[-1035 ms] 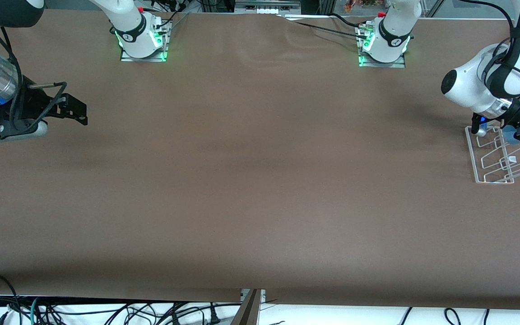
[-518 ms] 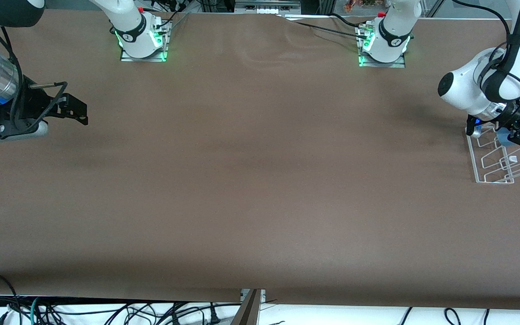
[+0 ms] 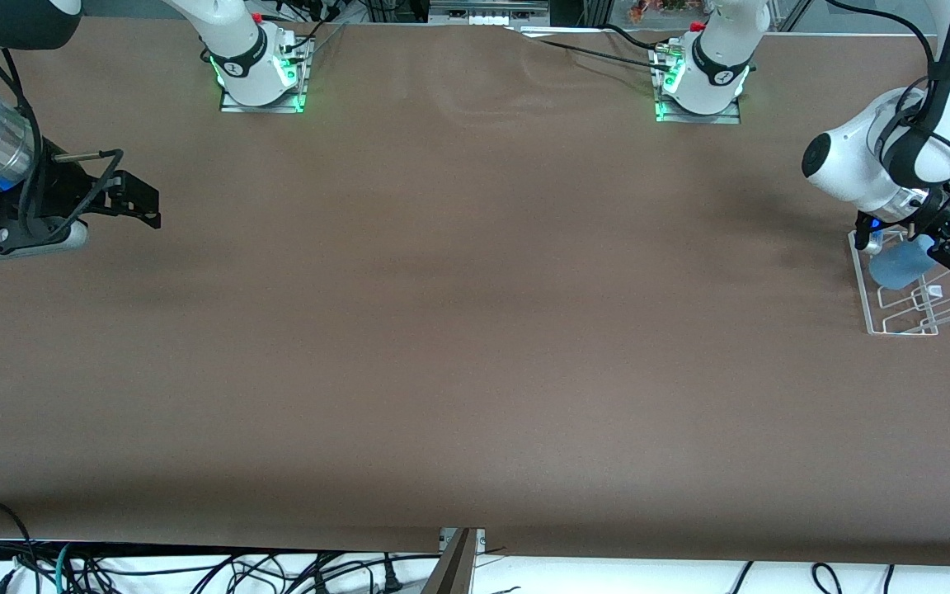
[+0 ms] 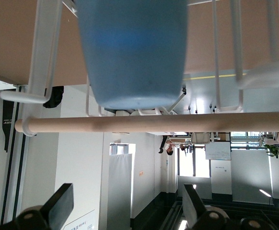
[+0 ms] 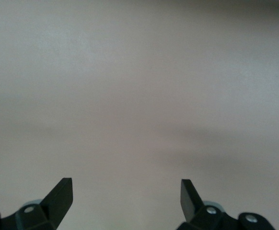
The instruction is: Transfer cup to left arm and place on rack
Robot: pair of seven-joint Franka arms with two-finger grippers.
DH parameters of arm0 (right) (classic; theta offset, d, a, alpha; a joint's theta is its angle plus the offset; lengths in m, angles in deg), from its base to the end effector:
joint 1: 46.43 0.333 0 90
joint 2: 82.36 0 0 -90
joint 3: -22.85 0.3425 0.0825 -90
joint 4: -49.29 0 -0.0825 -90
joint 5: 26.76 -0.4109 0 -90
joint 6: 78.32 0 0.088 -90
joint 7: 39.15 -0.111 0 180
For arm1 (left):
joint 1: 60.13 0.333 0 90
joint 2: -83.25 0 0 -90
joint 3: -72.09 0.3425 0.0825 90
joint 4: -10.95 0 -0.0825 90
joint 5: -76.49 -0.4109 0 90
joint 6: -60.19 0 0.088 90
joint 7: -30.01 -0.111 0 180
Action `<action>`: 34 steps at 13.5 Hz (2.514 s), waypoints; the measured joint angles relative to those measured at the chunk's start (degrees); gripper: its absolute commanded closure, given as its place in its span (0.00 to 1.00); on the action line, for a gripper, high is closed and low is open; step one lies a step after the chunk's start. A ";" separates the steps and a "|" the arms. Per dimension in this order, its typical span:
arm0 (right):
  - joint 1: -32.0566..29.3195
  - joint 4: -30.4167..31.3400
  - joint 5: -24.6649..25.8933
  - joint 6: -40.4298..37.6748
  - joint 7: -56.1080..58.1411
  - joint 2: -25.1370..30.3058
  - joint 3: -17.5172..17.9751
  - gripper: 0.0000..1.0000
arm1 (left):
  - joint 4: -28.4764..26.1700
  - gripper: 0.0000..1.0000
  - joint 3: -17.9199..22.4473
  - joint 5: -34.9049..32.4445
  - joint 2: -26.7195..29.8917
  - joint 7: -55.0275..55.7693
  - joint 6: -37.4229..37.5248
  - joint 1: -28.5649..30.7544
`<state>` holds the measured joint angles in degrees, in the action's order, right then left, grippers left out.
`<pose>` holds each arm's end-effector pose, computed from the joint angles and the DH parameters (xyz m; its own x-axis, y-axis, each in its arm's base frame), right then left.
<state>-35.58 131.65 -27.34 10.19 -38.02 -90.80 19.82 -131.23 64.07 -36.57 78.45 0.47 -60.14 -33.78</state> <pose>0.6210 0.0891 0.6221 0.9870 0.1560 -0.0397 0.1560 -0.9878 -0.0031 0.4531 0.1994 0.2680 -0.0388 -0.2472 -0.9682 -0.9589 0.2819 -0.0336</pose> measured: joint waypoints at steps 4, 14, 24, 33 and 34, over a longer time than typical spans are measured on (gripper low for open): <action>0.00 0.00 0.00 0.00 0.00 0.00 0.00 0.01 | 4.56 0.00 -2.16 16.81 1.37 0.04 0.11 -0.01; 0.00 0.00 0.00 -0.02 0.00 0.00 0.00 0.01 | 21.53 0.00 -5.14 67.42 3.52 -8.57 9.20 -0.19; 0.00 0.00 0.00 -0.02 0.00 0.00 0.00 0.01 | 40.67 0.00 -6.49 96.93 3.67 4.85 32.07 -6.38; 0.00 0.00 0.00 -0.02 0.00 0.00 -0.01 0.01 | 47.37 0.00 -4.46 112.83 3.67 27.25 35.26 -14.58; 0.00 0.00 0.00 -0.02 0.00 0.00 0.00 0.01 | 47.65 0.00 -3.37 112.92 3.67 29.06 35.26 -16.21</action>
<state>-35.58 131.64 -27.34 10.17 -38.01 -90.80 19.81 -83.58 60.69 76.35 82.13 29.53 -24.88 -49.99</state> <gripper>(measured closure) 0.004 0.000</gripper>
